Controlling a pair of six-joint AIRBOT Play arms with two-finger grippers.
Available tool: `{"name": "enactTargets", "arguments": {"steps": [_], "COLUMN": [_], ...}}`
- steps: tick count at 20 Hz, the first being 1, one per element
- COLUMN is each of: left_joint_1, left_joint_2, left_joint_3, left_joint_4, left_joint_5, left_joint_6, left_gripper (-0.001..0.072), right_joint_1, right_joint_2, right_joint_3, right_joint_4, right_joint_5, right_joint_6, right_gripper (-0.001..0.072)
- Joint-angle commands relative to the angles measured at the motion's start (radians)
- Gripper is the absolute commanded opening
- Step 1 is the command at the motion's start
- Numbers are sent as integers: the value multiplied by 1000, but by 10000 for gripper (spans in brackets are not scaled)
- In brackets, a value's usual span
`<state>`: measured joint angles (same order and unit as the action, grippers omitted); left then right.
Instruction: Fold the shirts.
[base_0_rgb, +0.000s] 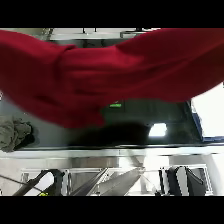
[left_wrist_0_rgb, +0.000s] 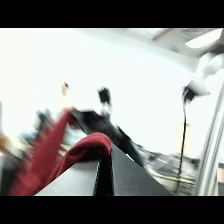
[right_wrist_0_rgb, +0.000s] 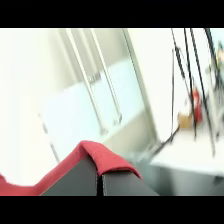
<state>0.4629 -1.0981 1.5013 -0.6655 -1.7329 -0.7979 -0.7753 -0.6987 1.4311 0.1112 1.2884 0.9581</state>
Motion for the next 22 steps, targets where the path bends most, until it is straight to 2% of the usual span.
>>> {"name": "enactTargets", "arguments": {"steps": [1, 3, 5, 9, 14, 17, 20, 22], "left_joint_1": [144, 216, 176, -37, -204, -216, -213, -213], "left_joint_2": [128, 156, 148, -24, -375, -584, -762, -855], "left_joint_3": [63, 64, 23, -58, -63, -62, -10, 85], "left_joint_4": [100, 392, 621, 816, 1044, 1056, 1056, 1056], "left_joint_5": [202, 305, 388, 422, 560, 668, 737, 737], "left_joint_6": [-55, -117, -127, -95, -92, -49, -26, -18], "left_gripper": [27, 33, 33, 33, 33, 34, 34, 34], "right_joint_1": [-8, -4, 40, 246, 441, 452, 449, 445], "right_joint_2": [23, 10, -16, -118, -370, -632, -919, -1086], "right_joint_3": [69, 68, 38, -138, -436, -475, -441, -354], "right_joint_4": [-18, -115, -193, -352, -486, -444, -163, -23], "right_joint_5": [-29, -20, -18, -48, -318, -421, -422, -355], "right_joint_6": [-13, -1, -1, -2, -52, -115, -307, -377], "right_gripper": [12, 12, 12, 12, 12, 12, 12, 12]}}
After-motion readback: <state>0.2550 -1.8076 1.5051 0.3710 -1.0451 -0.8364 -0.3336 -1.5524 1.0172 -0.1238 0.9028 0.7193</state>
